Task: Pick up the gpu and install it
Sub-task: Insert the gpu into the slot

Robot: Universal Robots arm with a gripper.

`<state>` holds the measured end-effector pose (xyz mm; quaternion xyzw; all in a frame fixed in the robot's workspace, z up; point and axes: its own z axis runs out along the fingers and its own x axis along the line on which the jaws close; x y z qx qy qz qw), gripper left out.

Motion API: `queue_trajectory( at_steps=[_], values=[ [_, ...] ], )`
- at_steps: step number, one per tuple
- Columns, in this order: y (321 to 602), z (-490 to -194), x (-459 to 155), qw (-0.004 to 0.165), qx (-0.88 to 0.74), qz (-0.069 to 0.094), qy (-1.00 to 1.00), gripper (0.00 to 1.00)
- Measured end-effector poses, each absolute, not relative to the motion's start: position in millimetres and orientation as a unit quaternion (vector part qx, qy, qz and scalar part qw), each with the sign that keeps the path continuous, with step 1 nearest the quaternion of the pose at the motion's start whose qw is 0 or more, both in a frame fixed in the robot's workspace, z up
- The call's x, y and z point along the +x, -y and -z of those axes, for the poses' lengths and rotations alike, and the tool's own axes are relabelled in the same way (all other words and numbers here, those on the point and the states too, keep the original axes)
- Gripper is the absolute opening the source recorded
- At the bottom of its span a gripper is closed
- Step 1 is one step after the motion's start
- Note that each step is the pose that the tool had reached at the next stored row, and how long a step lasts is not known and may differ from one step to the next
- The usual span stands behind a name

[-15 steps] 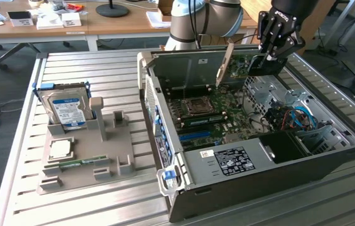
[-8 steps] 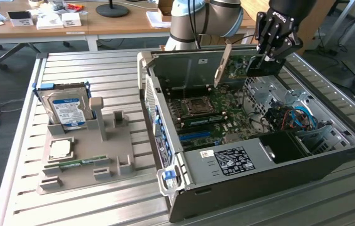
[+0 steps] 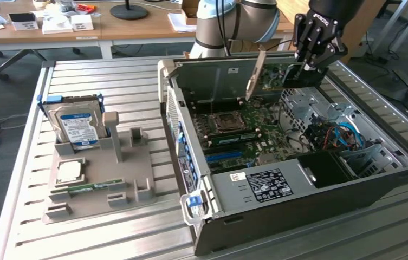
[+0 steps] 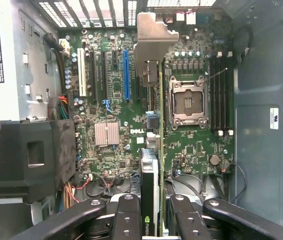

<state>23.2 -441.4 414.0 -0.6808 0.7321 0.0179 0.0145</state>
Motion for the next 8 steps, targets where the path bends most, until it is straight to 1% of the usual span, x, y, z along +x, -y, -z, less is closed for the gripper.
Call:
queue_trajectory(
  at_steps=[8],
  values=[
    [441.3, -414.0, 21.2, 0.014, -0.681, -0.018, -0.732, 0.27]
  ],
)
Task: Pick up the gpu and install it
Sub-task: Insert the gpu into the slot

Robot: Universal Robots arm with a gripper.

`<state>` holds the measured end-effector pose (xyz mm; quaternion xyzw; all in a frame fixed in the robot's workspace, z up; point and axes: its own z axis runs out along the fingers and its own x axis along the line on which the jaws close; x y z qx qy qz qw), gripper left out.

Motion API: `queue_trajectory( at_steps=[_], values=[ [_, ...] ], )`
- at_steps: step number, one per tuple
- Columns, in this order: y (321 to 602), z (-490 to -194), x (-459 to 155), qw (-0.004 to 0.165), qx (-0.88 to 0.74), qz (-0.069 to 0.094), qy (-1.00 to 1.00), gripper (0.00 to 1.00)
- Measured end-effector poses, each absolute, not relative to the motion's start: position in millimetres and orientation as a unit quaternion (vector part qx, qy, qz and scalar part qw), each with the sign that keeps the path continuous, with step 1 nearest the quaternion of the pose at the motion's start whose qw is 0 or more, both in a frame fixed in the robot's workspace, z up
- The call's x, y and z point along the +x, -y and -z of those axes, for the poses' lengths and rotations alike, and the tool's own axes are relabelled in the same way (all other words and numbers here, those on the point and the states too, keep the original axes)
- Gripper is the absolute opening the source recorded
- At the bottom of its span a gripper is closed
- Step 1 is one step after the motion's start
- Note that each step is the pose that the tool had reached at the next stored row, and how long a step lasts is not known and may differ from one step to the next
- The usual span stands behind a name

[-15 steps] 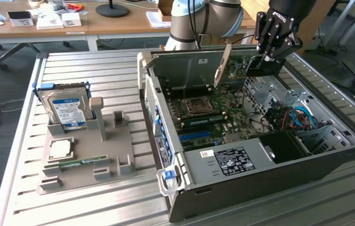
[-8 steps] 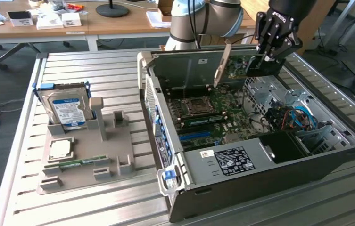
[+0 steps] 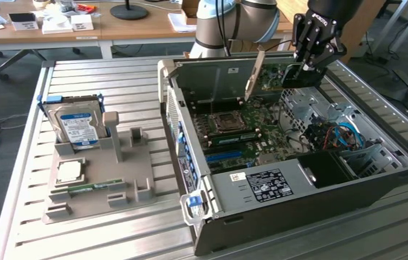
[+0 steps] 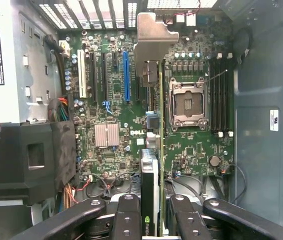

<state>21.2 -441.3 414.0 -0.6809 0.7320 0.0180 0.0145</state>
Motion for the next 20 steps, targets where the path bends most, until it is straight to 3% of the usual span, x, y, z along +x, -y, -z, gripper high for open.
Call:
queue_trajectory(
  at_steps=[20],
  values=[
    [441.3, -413.8, 14.4, 0.014, -0.681, -0.018, -0.732, 0.27]
  ],
)
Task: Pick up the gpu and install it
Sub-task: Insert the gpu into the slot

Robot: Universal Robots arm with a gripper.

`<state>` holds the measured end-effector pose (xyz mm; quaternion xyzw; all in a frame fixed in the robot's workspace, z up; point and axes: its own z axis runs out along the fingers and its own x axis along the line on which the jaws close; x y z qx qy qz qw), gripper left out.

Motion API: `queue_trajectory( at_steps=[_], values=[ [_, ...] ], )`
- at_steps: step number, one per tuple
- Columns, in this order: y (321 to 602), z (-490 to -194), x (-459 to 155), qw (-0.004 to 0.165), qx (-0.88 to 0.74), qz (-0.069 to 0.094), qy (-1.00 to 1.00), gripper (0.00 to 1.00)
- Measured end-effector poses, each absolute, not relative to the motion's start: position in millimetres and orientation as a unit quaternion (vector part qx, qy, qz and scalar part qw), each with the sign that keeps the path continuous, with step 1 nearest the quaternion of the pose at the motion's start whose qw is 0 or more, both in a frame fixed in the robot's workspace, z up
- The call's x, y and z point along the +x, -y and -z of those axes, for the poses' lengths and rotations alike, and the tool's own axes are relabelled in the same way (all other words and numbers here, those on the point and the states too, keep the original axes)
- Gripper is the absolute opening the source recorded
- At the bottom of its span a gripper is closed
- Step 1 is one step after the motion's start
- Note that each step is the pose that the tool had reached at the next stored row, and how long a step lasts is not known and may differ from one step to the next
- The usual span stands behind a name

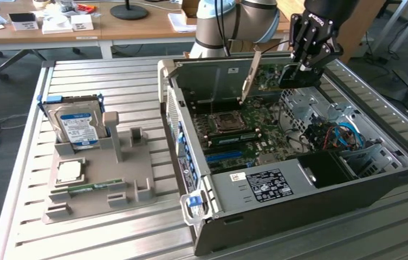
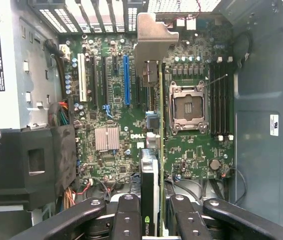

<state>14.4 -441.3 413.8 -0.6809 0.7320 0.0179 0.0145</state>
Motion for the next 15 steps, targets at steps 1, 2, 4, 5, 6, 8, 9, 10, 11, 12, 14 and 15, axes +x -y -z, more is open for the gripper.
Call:
queue_trajectory(
  at_steps=[1, 2, 4, 5, 6, 8, 9, 10, 11, 12, 14, 15],
  values=[
    [441, -414, 14, 0.014, -0.681, -0.018, -0.732, 0.27],
    [441, -414, 14, 0.014, -0.681, -0.018, -0.732, 0.27],
    [441, -414, 13, 0.014, -0.681, -0.018, -0.732, 0.27],
    [441, -414, 13, 0.015, -0.681, -0.018, -0.732, 0.27],
    [441, -414, 12, 0.014, -0.681, -0.018, -0.732, 0.27],
    [441, -414, 9, 0.014, -0.681, -0.018, -0.732, 0.27],
    [441, -413, 7, 0.014, -0.681, -0.018, -0.732, 0.27],
    [441, -413, 6, 0.014, -0.681, -0.018, -0.732, 0.27],
    [441, -413, 3, 0.014, -0.681, -0.018, -0.732, 0.27],
    [441, -413, 1, 0.014, -0.681, -0.018, -0.732, 0.27],
    [441, -413, -3, 0.014, -0.681, -0.018, -0.732, 0.27],
    [441, -413, -4, 0.014, -0.681, -0.018, -0.732, 0.27]
  ],
)
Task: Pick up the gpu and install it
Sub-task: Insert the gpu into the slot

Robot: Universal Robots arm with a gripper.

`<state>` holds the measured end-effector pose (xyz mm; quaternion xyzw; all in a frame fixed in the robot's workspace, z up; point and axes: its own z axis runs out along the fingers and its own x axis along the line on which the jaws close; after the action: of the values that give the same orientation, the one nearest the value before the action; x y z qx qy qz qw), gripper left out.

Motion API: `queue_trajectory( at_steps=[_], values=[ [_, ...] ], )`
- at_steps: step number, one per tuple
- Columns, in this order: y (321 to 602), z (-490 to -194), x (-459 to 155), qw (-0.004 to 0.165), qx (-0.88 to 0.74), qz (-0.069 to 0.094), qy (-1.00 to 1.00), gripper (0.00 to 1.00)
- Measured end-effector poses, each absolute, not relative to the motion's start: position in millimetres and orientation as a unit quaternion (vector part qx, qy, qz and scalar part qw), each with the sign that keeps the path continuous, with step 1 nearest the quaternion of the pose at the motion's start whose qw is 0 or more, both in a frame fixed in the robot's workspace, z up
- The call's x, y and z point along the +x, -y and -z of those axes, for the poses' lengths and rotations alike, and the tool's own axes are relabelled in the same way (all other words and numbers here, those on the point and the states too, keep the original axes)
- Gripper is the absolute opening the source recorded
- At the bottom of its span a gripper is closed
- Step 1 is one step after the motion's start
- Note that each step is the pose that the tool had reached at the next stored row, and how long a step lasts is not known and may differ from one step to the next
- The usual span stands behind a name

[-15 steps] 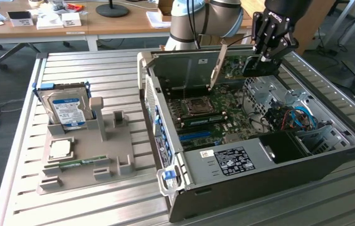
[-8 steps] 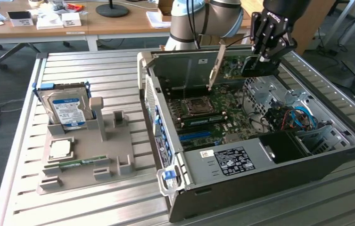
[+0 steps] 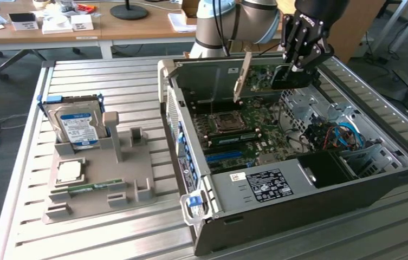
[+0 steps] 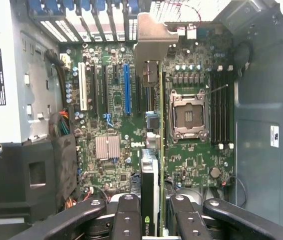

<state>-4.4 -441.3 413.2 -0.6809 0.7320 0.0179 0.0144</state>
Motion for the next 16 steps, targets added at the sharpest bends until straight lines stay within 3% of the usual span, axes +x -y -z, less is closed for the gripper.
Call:
queue_trajectory(
  at_steps=[16],
  values=[
    [441, -402, -6, 0.015, -0.681, -0.018, -0.732, 0.27]
  ],
)
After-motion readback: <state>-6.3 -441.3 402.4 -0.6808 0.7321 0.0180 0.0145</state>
